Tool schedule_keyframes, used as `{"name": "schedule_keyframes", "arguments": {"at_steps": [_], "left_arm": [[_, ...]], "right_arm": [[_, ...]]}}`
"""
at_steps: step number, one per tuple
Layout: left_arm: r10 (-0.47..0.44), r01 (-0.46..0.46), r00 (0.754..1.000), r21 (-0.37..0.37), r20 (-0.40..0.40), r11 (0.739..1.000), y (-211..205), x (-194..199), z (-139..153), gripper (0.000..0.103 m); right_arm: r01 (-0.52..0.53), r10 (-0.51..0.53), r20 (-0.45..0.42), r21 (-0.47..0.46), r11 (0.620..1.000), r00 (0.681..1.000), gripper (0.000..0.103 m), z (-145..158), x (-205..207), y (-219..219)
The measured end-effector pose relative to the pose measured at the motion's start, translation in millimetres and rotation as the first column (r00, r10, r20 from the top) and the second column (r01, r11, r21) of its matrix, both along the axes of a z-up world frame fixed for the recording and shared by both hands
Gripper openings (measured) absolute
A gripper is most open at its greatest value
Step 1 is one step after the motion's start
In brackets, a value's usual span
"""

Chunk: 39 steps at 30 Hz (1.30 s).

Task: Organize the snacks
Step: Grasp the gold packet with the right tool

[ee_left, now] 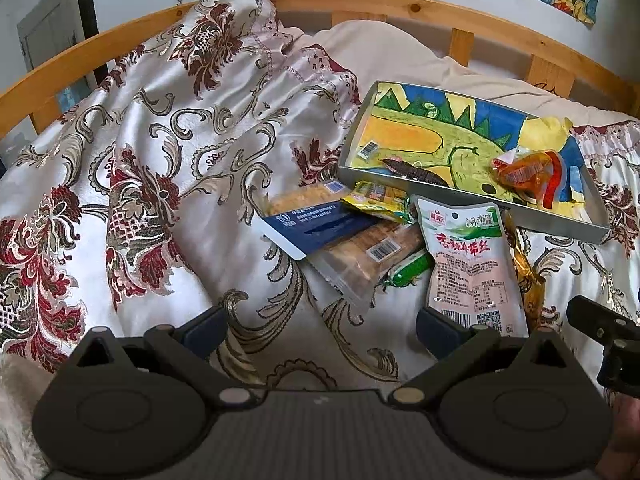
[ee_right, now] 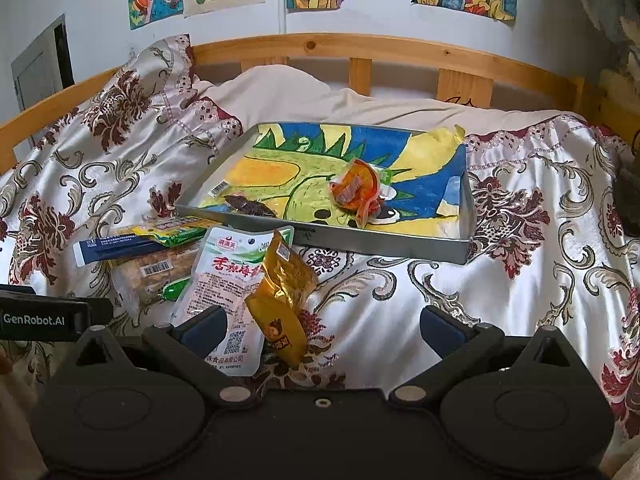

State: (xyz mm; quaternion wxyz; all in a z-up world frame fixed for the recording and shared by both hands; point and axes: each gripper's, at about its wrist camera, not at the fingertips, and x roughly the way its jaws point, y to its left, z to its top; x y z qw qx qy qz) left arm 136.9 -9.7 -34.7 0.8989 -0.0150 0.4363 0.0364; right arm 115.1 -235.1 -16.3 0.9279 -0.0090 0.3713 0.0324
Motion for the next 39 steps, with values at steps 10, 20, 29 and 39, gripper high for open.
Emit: {"name": "schedule_keyframes", "arguments": {"at_steps": [10, 20, 29, 39], "left_arm": [[-0.019, 0.017, 0.999, -0.062, -0.03, 0.998, 3, 3, -4, 0.102], [-0.12, 0.119, 0.993, -0.055, -0.011, 0.991, -17, 1, -7, 0.102], [-0.183, 0.184, 0.983, -0.052, 0.025, 0.982, -34, 3, -9, 0.102], [-0.136, 0.137, 0.991, -0.099, 0.02, 0.986, -30, 12, -14, 0.102]], "right_arm": [[-0.011, 0.013, -0.063, 0.035, 0.999, 0.998, 0.102, -2, 9, -5], [-0.054, 0.062, -0.138, 0.058, 0.997, 0.989, 0.102, -4, 41, -13], [-0.162, 0.19, -0.146, 0.182, 0.97, 0.971, 0.101, -9, 82, -22], [-0.234, 0.274, -0.188, 0.207, 0.95, 0.943, 0.09, -35, 105, 0]]}}
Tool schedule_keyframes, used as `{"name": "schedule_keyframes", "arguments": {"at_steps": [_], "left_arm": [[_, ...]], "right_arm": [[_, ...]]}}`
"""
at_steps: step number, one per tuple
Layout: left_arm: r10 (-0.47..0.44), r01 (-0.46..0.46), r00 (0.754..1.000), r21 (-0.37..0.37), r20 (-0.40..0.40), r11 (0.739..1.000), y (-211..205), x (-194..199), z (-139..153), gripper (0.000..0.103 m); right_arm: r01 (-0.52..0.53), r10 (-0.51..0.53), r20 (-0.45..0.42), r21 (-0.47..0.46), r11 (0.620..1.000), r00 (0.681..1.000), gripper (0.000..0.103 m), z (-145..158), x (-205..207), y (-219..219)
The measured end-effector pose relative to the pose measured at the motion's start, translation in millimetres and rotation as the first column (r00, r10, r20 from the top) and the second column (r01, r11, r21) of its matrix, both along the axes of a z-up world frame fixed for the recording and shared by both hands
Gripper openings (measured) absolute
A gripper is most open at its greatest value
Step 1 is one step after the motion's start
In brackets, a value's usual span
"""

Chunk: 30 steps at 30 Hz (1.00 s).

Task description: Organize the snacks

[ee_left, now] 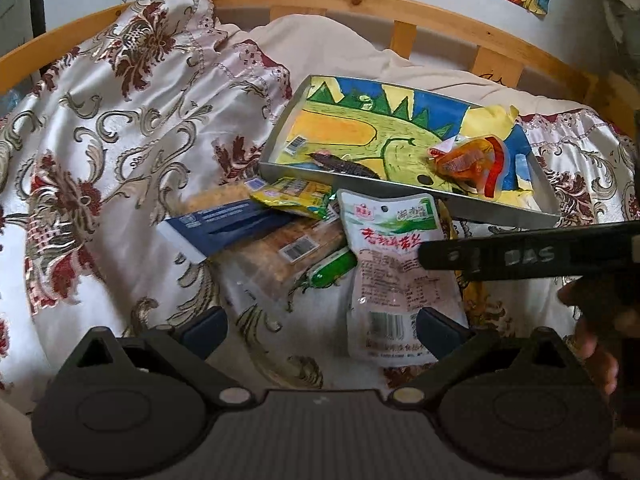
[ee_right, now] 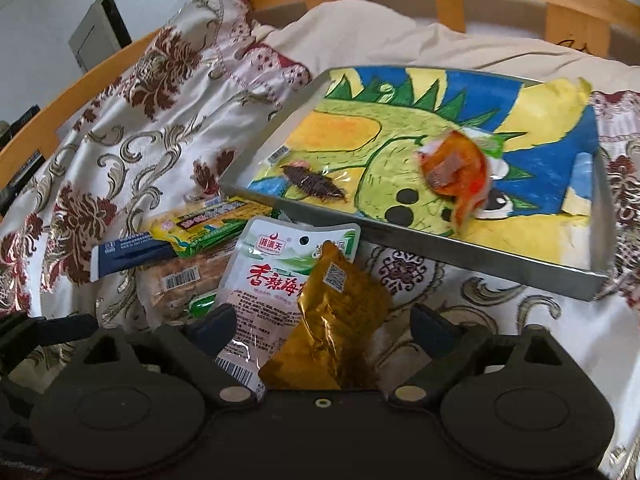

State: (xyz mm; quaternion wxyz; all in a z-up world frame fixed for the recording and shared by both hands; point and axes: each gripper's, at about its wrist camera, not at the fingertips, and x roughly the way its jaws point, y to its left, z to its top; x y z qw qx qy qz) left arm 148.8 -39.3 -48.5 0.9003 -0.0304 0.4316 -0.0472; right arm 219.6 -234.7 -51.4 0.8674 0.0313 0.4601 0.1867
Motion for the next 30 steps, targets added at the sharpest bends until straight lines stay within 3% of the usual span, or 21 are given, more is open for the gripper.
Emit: {"name": "schedule_keyframes", "arguments": {"at_steps": [5, 7, 12, 17, 22, 30], "left_arm": [[0.01, -0.01, 1.0, -0.025, -0.011, 1.0, -4, 10, -5, 0.102], [0.014, -0.015, 1.0, -0.046, -0.022, 0.999, -2, 13, -7, 0.102], [0.031, -0.032, 0.999, -0.09, -0.013, 0.995, -2, 20, -10, 0.102], [0.031, -0.048, 0.995, -0.182, -0.094, 0.982, 0, 36, -22, 0.102], [0.043, -0.066, 0.992, -0.194, -0.121, 0.979, -2, 42, -28, 0.102], [-0.047, 0.032, 0.995, -0.166, -0.084, 0.986, -20, 37, -27, 0.102]], "right_arm": [[0.037, -0.038, -0.022, -0.061, 0.997, 0.999, 0.07, -8, 6, -2], [0.07, -0.071, -0.034, -0.04, 0.997, 0.997, 0.067, -9, 6, -10], [0.131, -0.132, -0.065, -0.005, 0.991, 0.989, 0.043, -3, 7, -23], [0.175, -0.177, -0.091, -0.029, 0.984, 0.98, 0.02, 5, 0, -34], [0.213, -0.213, -0.12, -0.02, 0.977, 0.97, 0.017, 5, -3, -44], [0.231, -0.231, -0.137, -0.011, 0.973, 0.963, 0.016, 3, -2, -45]]}}
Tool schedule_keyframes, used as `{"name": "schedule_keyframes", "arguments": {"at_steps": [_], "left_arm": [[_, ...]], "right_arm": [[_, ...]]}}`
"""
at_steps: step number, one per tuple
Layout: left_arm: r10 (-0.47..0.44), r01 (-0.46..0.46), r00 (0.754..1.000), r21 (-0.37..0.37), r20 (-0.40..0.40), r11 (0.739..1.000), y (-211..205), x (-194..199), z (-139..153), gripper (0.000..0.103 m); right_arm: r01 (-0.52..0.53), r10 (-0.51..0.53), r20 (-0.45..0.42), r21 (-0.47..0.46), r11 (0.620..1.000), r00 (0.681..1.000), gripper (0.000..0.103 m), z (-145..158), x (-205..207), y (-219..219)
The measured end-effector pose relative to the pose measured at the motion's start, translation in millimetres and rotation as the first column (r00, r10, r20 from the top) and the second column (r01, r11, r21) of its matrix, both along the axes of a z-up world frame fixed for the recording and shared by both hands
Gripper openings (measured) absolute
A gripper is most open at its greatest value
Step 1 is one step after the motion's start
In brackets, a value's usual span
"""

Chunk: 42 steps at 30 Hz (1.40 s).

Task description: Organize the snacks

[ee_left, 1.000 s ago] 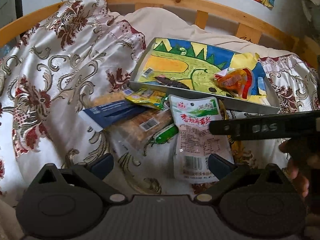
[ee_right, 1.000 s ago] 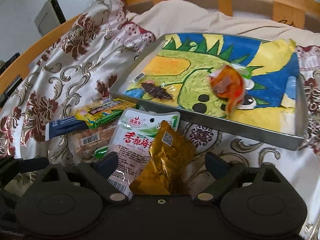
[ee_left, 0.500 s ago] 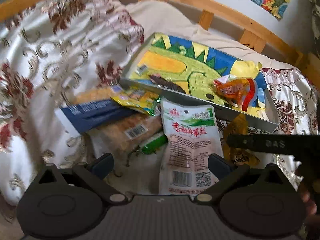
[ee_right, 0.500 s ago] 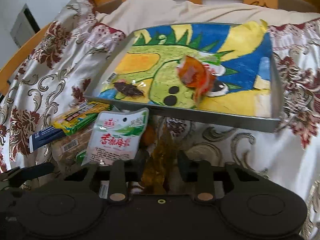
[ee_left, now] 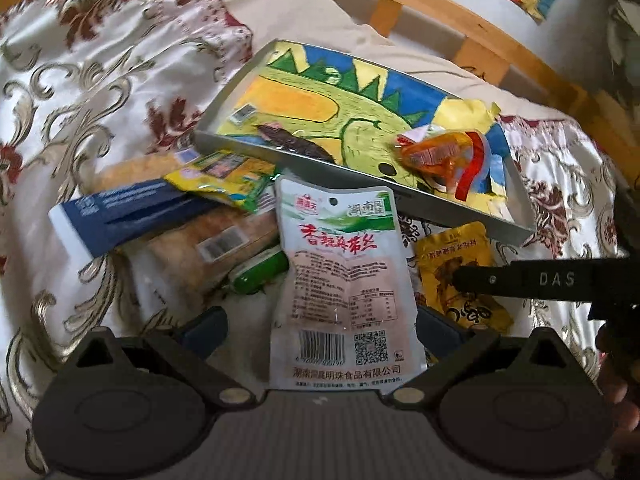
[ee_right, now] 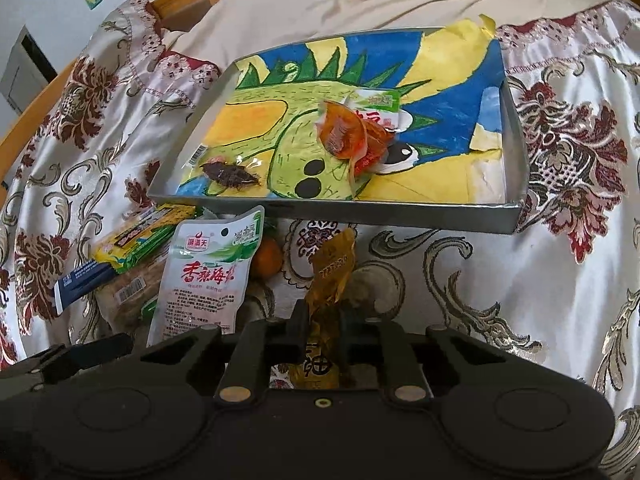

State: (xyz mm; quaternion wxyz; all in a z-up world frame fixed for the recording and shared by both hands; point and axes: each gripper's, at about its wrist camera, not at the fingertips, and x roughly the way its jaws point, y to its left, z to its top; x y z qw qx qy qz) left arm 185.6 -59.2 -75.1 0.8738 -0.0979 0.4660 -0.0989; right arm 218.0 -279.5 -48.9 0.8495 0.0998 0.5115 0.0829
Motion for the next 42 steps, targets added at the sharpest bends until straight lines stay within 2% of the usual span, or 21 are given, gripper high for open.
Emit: {"name": "schedule_keyframes", "arguments": {"at_steps": [3, 8, 19, 25, 27, 32, 34, 39, 42], "left_arm": [[-0.01, 0.01, 1.0, 0.002, -0.012, 1.0, -6, 7, -4, 0.102], [-0.056, 0.054, 0.997, -0.045, -0.047, 0.998, -14, 18, -7, 0.102], [-0.1, 0.102, 0.993, 0.018, -0.06, 0.995, -26, 31, -13, 0.102], [-0.098, 0.1, 0.994, 0.055, -0.047, 0.993, -24, 27, -11, 0.086], [-0.091, 0.093, 0.995, 0.041, -0.045, 0.995, -21, 24, -9, 0.08], [-0.064, 0.064, 0.996, -0.013, -0.054, 0.998, -8, 16, -5, 0.07], [-0.05, 0.048, 0.997, -0.037, -0.06, 0.998, -4, 17, -6, 0.07], [-0.014, 0.01, 0.996, -0.053, -0.085, 0.999, -3, 28, -13, 0.081], [-0.008, 0.003, 0.995, -0.059, -0.098, 0.998, -4, 33, -15, 0.084]], "right_arm": [[0.01, -0.01, -0.01, 0.01, 1.0, 1.0, 0.017, -1, 0, -2], [0.028, -0.027, -0.027, 0.028, 0.999, 0.999, 0.017, -3, 1, -6], [0.045, -0.043, -0.043, 0.041, 0.998, 0.998, 0.02, -7, 3, -7], [0.035, -0.032, -0.049, 0.048, 0.998, 0.998, 0.02, -8, 3, -4], [0.015, -0.013, -0.041, 0.045, 0.999, 0.999, 0.016, -6, 2, -2], [-0.028, 0.028, -0.011, 0.029, 0.999, 1.0, 0.015, -1, 1, 5], [-0.031, 0.031, -0.011, 0.025, 0.999, 0.999, 0.016, -1, 1, 5], [-0.025, 0.025, -0.017, 0.029, 0.999, 1.0, 0.016, -2, 1, 5], [-0.029, 0.03, -0.013, 0.035, 0.999, 0.999, 0.017, -2, 1, 6]]}}
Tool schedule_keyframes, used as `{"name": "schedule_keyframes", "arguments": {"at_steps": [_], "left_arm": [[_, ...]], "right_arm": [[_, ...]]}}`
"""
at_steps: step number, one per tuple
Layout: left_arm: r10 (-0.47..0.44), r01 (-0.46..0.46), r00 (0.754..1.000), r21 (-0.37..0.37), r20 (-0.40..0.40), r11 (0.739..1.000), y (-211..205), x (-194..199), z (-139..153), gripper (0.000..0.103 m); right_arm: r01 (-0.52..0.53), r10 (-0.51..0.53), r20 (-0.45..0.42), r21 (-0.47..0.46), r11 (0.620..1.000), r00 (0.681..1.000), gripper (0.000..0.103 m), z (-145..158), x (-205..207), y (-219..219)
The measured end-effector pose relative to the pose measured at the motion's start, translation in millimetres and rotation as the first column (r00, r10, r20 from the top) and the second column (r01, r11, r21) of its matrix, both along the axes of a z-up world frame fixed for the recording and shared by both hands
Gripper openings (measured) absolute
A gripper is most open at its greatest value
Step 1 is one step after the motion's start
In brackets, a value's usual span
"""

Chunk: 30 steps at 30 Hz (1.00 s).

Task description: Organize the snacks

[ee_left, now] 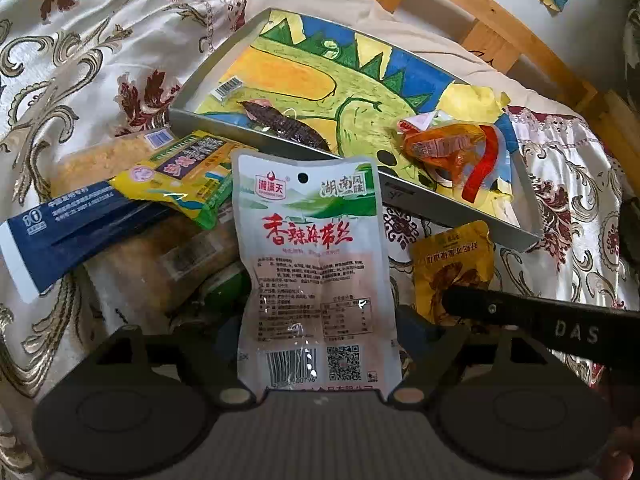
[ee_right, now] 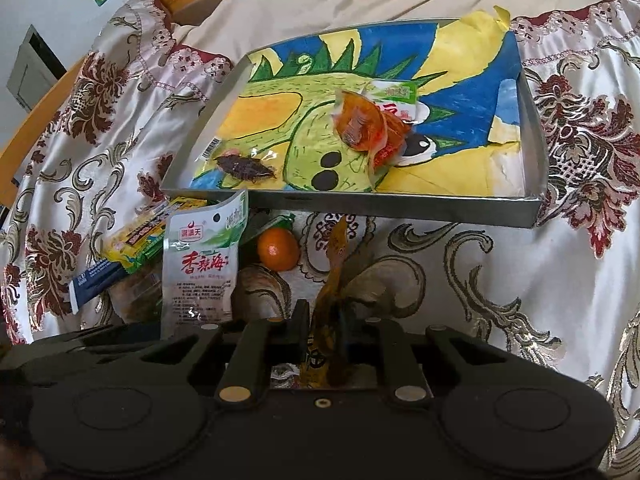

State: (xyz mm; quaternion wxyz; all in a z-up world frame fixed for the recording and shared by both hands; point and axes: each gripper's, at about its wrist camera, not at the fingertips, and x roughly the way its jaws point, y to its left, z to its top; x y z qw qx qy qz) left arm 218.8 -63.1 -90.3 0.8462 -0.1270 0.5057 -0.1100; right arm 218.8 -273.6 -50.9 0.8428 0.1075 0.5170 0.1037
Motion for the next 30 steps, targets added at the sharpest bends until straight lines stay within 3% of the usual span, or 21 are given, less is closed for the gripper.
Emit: {"name": "schedule_keyframes", "arguments": {"at_steps": [8, 13, 21, 30], "left_arm": [[0.04, -0.042, 0.999, -0.078, -0.033, 0.996, 7, 8, -2, 0.095], [0.021, -0.022, 0.999, -0.041, -0.025, 0.999, 1, 9, -4, 0.093], [-0.026, 0.024, 0.999, 0.066, 0.038, 0.998, -10, -4, 3, 0.075], [-0.052, 0.045, 0.994, 0.078, 0.1, 0.996, -12, -17, 15, 0.045]], "right_arm": [[0.015, -0.015, -0.014, -0.003, 1.0, 1.0, 0.017, -3, 1, -1], [0.03, -0.031, -0.034, -0.013, 0.999, 0.999, 0.019, -7, 3, -3], [0.027, -0.027, -0.03, -0.007, 1.0, 0.999, 0.019, -6, 2, -2], [-0.001, 0.001, 0.002, -0.02, 1.0, 1.0, 0.017, 0, 0, 3]]}}
